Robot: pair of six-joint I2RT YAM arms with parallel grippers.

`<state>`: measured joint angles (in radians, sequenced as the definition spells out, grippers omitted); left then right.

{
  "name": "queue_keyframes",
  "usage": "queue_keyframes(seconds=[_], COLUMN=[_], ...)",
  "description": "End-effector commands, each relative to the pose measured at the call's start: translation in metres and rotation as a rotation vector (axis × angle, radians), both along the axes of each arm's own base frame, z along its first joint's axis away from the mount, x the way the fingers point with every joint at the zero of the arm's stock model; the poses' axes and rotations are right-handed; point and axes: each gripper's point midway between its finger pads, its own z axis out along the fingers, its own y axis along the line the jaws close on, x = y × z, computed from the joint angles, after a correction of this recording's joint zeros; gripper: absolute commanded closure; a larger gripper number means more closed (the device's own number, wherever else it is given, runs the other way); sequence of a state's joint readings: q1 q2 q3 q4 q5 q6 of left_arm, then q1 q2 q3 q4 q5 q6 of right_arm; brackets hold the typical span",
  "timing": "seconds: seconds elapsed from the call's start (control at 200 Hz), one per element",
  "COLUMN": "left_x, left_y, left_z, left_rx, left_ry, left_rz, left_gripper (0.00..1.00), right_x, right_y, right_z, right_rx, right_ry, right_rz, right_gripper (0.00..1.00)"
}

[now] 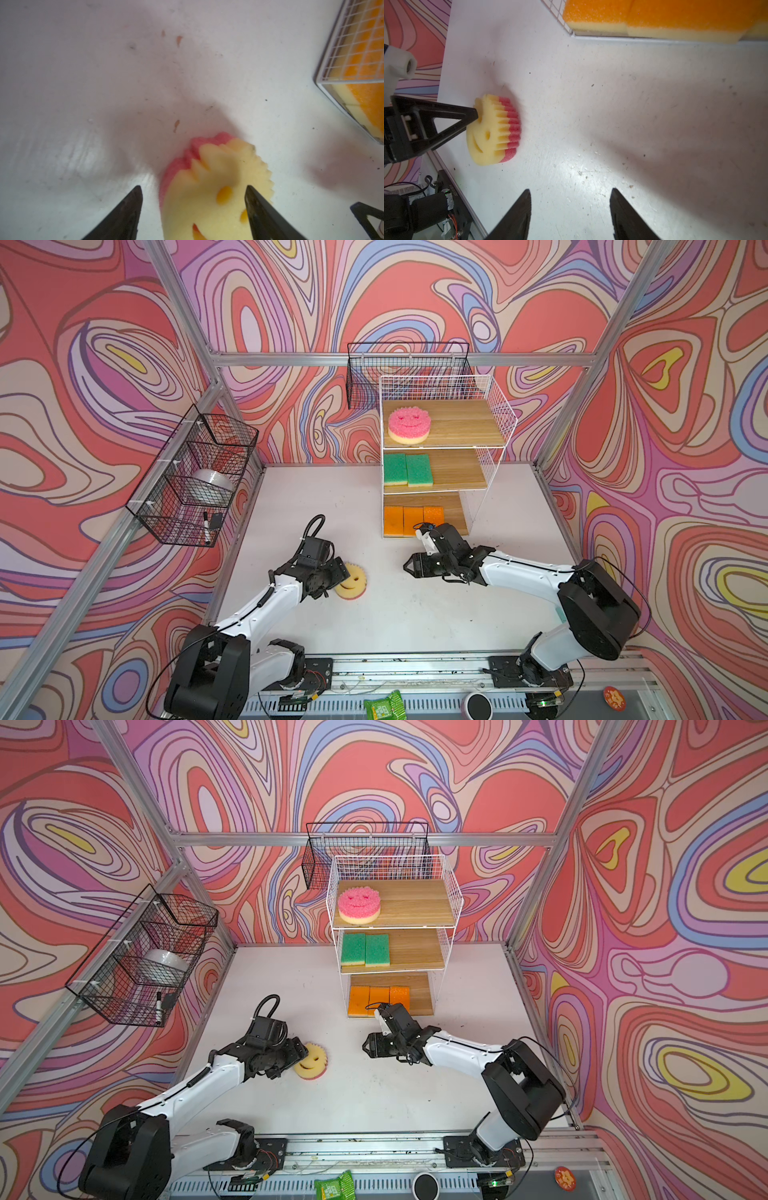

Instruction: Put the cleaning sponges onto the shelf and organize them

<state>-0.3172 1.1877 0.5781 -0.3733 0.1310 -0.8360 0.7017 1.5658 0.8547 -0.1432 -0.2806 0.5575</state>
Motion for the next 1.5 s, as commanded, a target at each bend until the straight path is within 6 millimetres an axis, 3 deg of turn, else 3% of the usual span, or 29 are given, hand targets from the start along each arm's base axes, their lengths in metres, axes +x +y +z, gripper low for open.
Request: queue_keyframes(seconds=[0.0,0.13,0.421,0.611,0.726,1.131,1.497], left_x=[0.004,0.005,-0.010,-0.006,0.002,0.016,0.013], left_y=[-0.010,-0.017,0.012,0.004,0.000,-0.005,-0.005], left_z=[0.005,0.015,0.039,0.028,0.025,0.013,-0.002], left_rx=[0.010,0.013,0.193,0.184,0.176,0.187,0.195], left_ry=[-0.010,-0.023,-0.033,-0.010,-0.019,-0.003,0.026], left_rz=[-0.047,-0.103,-0.164,-0.217,-0.218,-0.231,-0.237], left_gripper=[0.29,0.35,0.45,0.33,0.32,0.35,0.44], right_x=[-0.001,0.002,0.005,0.006,0.005,0.001,0.000], right_y=[0.004,0.005,0.009,0.006,0.004,-0.001,-0.001], right_z=[-0.004,-0.006,-0.002,-0.001,-0.001,-0.006,-0.009], right_rx=[-0.003,-0.008,0.000,-0.017,-0.025,-0.048,-0.053], right_ry=[0.039,0.055,0.075,0.078,0.080,0.088,0.090], right_rz=[-0.002,-0.018,-0.030,-0.040,-0.043,-0.039,-0.036], right_gripper=[0.38,0.38,0.37,0.37,0.37,0.37,0.37])
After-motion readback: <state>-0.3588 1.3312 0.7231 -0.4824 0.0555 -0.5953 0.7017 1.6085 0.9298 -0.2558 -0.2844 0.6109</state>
